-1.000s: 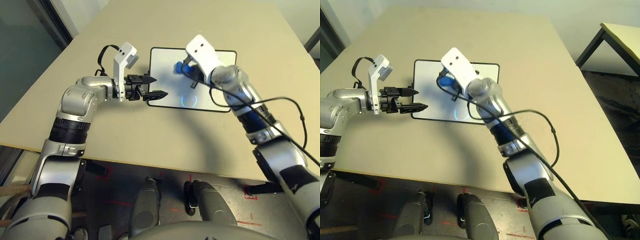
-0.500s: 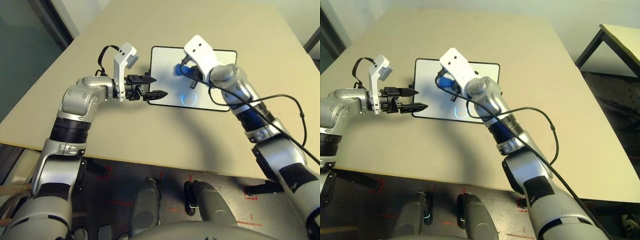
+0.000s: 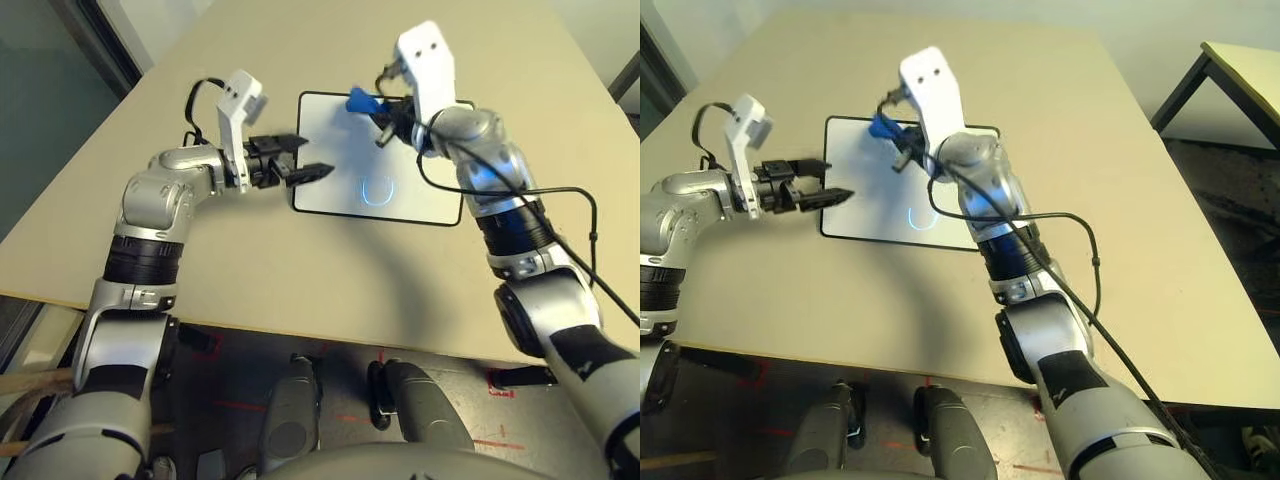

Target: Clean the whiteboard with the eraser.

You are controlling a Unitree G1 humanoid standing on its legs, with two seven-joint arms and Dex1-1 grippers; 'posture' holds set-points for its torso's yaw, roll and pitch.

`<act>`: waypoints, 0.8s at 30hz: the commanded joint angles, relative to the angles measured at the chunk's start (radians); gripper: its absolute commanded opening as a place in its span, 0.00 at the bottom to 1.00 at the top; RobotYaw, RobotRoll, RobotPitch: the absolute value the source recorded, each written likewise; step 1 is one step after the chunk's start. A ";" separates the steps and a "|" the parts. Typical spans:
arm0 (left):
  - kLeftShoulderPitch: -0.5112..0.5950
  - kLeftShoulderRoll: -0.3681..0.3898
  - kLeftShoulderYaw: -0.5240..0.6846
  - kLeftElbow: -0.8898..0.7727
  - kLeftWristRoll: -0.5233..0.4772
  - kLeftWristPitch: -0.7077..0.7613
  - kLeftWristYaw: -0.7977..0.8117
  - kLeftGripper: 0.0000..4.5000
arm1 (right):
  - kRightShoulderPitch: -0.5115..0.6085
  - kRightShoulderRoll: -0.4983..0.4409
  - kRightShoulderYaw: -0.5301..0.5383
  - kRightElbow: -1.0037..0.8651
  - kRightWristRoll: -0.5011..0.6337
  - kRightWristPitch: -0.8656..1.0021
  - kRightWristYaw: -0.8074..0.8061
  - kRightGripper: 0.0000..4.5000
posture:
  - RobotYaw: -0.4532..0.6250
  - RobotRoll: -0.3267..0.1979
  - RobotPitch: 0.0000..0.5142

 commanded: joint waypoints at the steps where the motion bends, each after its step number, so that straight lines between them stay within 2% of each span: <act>1: 0.004 -0.023 0.087 0.053 -0.002 -0.100 0.077 1.00 | -0.001 0.002 -0.083 -0.148 0.081 0.189 -0.023 0.13 | 0.40 0.62 0.24; 6: -0.010 -0.030 0.263 0.183 0.028 -0.354 0.287 1.00 | 0.030 -0.040 -0.276 -0.231 0.040 0.410 -0.207 0.13 | 0.38 0.62 0.24; 10: -0.020 0.001 0.306 0.342 0.067 -0.491 0.362 1.00 | 0.100 -0.108 -0.378 -0.166 0.007 0.421 -0.326 0.13 | 0.38 0.62 0.24; 14: -0.023 0.024 0.302 0.504 0.094 -0.575 0.365 1.00 | 0.196 -0.153 -0.436 -0.091 0.001 0.418 -0.401 0.13 | 0.38 0.62 0.24; 24: -0.029 0.008 0.267 0.615 0.100 -0.624 0.336 1.00 | 0.342 -0.033 -0.509 -0.072 0.019 0.488 -0.529 0.13 | 0.38 0.62 0.23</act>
